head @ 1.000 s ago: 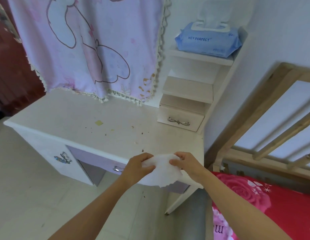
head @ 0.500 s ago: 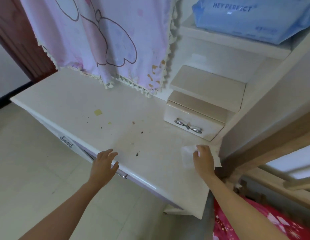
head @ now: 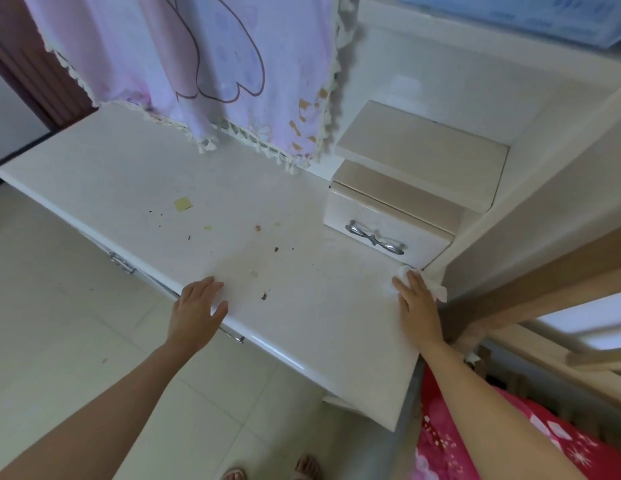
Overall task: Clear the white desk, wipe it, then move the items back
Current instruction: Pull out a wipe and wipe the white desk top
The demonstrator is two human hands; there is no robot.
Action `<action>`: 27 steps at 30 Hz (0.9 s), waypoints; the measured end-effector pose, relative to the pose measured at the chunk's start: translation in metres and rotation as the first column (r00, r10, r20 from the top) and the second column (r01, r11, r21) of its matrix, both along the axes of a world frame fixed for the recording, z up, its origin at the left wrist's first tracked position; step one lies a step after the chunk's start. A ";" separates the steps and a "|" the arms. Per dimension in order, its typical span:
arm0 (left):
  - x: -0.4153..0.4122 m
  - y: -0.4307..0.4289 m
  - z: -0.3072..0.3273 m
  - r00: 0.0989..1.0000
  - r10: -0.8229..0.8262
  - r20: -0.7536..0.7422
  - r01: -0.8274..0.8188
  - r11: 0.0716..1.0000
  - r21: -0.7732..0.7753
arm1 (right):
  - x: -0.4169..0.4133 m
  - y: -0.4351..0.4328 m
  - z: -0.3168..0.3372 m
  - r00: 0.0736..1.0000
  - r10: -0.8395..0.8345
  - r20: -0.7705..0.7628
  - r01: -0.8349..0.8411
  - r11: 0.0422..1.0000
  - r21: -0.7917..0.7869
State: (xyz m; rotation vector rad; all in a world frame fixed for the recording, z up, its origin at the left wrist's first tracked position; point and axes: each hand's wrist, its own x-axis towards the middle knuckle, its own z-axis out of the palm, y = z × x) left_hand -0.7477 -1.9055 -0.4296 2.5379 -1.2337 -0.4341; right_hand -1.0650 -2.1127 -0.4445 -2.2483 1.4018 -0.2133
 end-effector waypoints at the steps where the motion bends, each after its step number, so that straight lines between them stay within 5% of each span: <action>1: 0.001 0.001 0.000 1.000 0.000 -0.003 0.000 1.000 0.000 | 0.001 0.009 -0.001 0.999 -0.030 0.015 0.030 1.000 0.003; 7: 0.002 0.001 0.002 1.000 0.007 0.004 -0.006 1.000 -0.008 | 0.010 0.083 -0.001 0.997 0.060 -0.056 -0.060 0.998 -0.009; 12: 0.017 0.010 0.003 0.994 -0.110 0.002 0.110 0.993 0.035 | 0.056 0.152 0.015 0.851 0.525 0.023 -0.523 0.851 -0.054; 16: 0.041 0.011 0.005 0.976 -0.210 0.051 0.208 0.977 0.046 | 0.074 0.096 0.025 0.948 0.254 0.190 -0.256 0.967 -0.016; 20: 0.062 0.011 0.004 0.977 -0.166 0.132 0.165 0.986 0.015 | 0.100 0.015 0.014 0.992 0.111 0.057 -0.110 0.994 -0.028; 27: 0.097 0.025 -0.007 0.975 -0.196 0.105 0.186 0.978 0.096 | 0.154 0.038 -0.004 0.961 0.271 -0.062 -0.277 0.952 -0.129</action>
